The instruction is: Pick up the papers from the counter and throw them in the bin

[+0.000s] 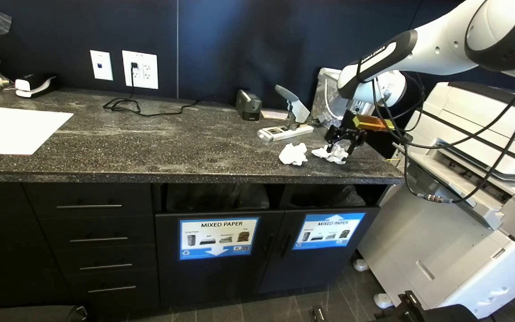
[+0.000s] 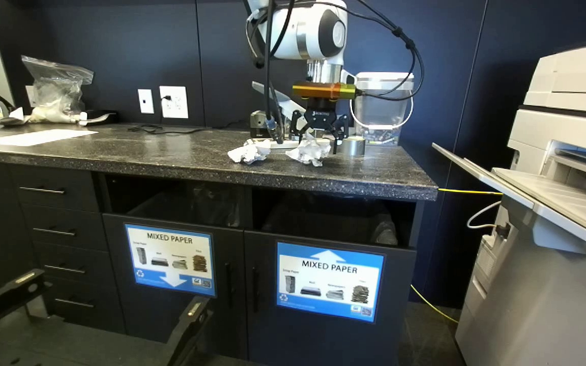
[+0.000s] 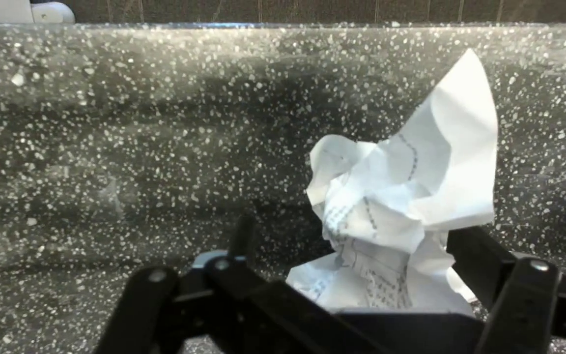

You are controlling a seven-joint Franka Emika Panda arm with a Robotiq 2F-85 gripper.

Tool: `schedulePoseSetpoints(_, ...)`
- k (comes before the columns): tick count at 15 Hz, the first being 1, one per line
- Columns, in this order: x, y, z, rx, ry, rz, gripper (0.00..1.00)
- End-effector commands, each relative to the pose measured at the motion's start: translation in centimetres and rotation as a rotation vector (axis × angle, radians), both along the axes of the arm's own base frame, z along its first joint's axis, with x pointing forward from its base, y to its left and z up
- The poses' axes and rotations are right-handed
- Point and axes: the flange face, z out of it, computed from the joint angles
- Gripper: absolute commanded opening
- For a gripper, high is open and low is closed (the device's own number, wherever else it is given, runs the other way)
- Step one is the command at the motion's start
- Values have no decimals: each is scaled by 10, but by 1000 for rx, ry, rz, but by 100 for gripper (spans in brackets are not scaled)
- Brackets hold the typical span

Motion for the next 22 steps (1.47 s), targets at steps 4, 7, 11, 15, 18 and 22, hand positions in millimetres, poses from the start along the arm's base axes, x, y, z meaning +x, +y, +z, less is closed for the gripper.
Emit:
schedulePoseSetpoints(4, 12, -10, -20, 53, 32, 8, 100)
schedulePoseSetpoints(7, 15, -11, -25, 62, 42, 6, 100)
schedulePoseSetpoints(11, 19, -10, -25, 72, 46, 3, 100)
schedulePoseSetpoints(15, 22, -9, -25, 70, 45, 3, 100)
schedulePoseSetpoints(18, 24, -9, -25, 68, 40, 3, 100)
schedulePoseSetpoints(22, 25, -8, -27, 68, 39, 4, 100)
